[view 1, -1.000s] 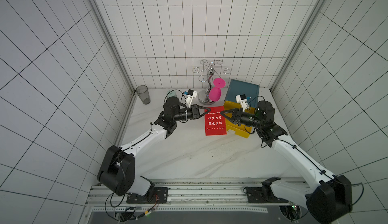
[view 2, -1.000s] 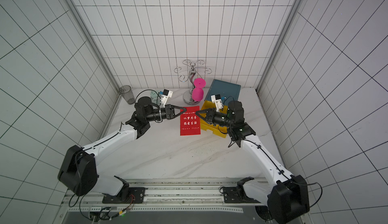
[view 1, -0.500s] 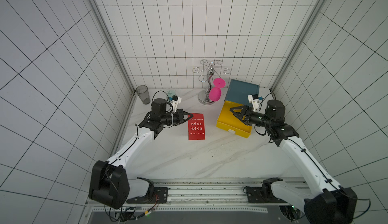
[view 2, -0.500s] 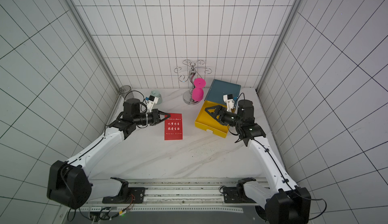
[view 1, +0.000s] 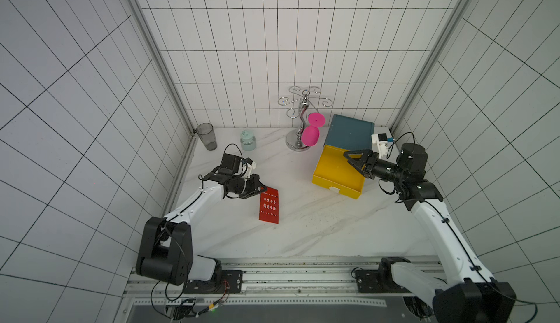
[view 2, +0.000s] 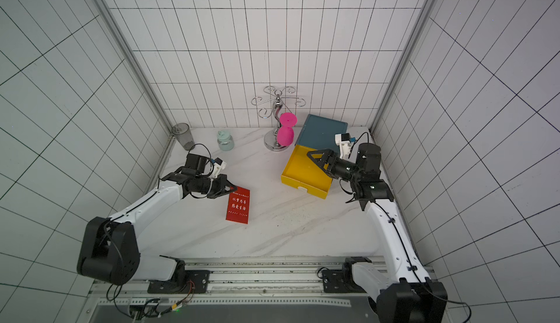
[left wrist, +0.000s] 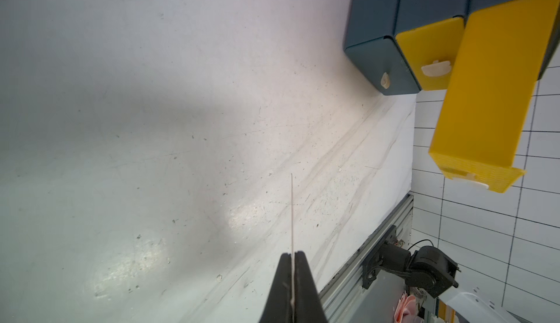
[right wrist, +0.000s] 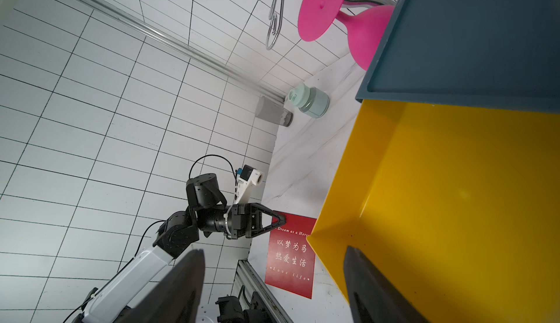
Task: Take the postcards out of the drawer
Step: Place the postcard at the center of the board.
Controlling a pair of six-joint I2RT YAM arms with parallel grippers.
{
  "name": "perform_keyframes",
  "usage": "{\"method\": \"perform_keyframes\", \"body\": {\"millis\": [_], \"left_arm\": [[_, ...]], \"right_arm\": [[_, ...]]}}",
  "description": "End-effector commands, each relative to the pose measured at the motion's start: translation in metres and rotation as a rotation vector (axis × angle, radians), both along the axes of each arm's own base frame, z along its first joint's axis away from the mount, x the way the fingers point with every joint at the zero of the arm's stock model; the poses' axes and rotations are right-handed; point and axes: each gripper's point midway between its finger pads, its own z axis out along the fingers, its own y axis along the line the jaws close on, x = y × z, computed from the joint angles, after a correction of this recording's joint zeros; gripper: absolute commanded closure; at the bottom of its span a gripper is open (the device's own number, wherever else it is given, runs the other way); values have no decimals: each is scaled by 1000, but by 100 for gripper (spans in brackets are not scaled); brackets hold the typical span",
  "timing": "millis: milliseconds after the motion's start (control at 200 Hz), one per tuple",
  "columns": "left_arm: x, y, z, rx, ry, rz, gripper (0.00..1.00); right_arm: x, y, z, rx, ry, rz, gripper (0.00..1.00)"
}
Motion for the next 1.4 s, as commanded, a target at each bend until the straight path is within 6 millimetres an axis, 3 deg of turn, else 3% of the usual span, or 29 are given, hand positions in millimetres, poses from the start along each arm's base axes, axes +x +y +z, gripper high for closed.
{"method": "perform_keyframes", "body": {"millis": [0,260,740,1124,1394], "left_arm": [[10,6,-7,69,-27,-20,100],[21,15,-31,168,-16,-33,100],[19,28,-65,275,61,-58,94],[23,36,-75,336,70,-52,80],[26,45,-79,395,80,-35,79]], "right_arm": [[-8,-1,11,-4,-44,23,24],[-9,-4,4,-6,-35,18,24],[-12,-11,2,-1,-30,5,23],[-16,-15,2,3,-26,-7,23],[-20,-16,5,1,-34,-12,23]]}}
